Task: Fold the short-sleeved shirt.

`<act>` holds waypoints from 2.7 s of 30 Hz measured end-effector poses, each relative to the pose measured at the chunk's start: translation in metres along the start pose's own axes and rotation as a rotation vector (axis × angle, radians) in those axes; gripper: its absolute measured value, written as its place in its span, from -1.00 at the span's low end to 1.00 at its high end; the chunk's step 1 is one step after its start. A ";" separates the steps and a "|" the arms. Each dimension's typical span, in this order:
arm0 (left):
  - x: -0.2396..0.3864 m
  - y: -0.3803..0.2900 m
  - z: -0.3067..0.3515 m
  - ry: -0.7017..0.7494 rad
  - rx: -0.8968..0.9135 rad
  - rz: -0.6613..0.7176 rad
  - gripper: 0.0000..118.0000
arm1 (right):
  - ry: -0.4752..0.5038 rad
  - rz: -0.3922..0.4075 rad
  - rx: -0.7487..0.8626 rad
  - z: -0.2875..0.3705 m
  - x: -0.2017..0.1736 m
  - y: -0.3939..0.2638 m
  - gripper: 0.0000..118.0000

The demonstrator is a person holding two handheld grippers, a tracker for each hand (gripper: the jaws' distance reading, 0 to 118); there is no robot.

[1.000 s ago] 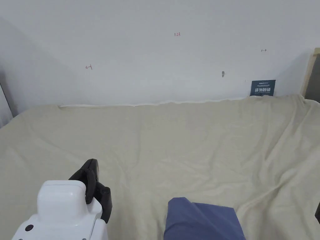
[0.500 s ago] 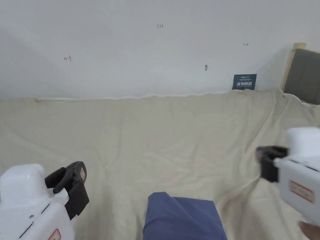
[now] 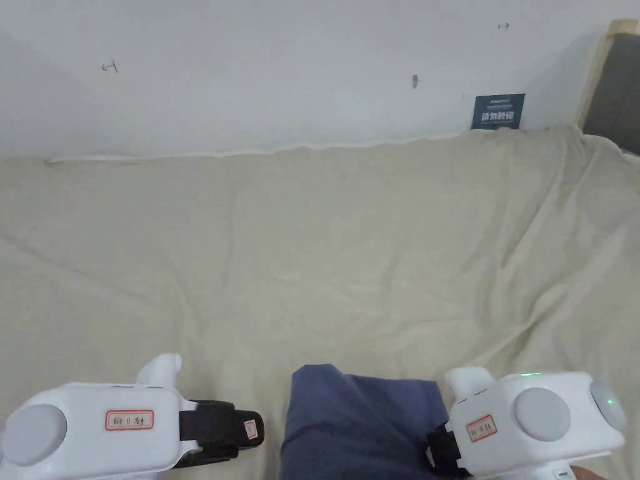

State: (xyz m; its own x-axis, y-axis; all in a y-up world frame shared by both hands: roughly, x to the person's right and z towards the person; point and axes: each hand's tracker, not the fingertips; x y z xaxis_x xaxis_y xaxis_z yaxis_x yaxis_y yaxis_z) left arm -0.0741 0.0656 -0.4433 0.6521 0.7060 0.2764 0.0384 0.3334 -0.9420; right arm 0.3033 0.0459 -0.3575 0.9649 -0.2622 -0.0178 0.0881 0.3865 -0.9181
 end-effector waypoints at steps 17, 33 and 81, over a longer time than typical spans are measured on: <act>-0.019 0.024 -0.126 -0.365 -0.362 0.138 1.00 | 0.101 -0.078 -0.007 -0.004 0.019 -0.005 -1.00; -0.015 0.031 -0.091 -0.147 -0.326 0.092 -0.68 | 0.184 -0.153 0.067 0.035 0.015 -0.014 -1.00; 0.115 -0.022 0.133 0.489 0.916 -0.494 -1.00 | -0.097 0.013 0.818 0.162 -0.074 -0.030 -1.00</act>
State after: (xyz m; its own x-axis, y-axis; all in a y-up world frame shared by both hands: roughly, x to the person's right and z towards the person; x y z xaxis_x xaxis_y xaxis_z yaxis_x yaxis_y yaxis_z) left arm -0.1001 0.2226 -0.3652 0.9508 0.1203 0.2854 -0.0623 0.9769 -0.2042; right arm 0.2694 0.1971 -0.2648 0.9809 -0.1901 0.0421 0.1931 0.9209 -0.3387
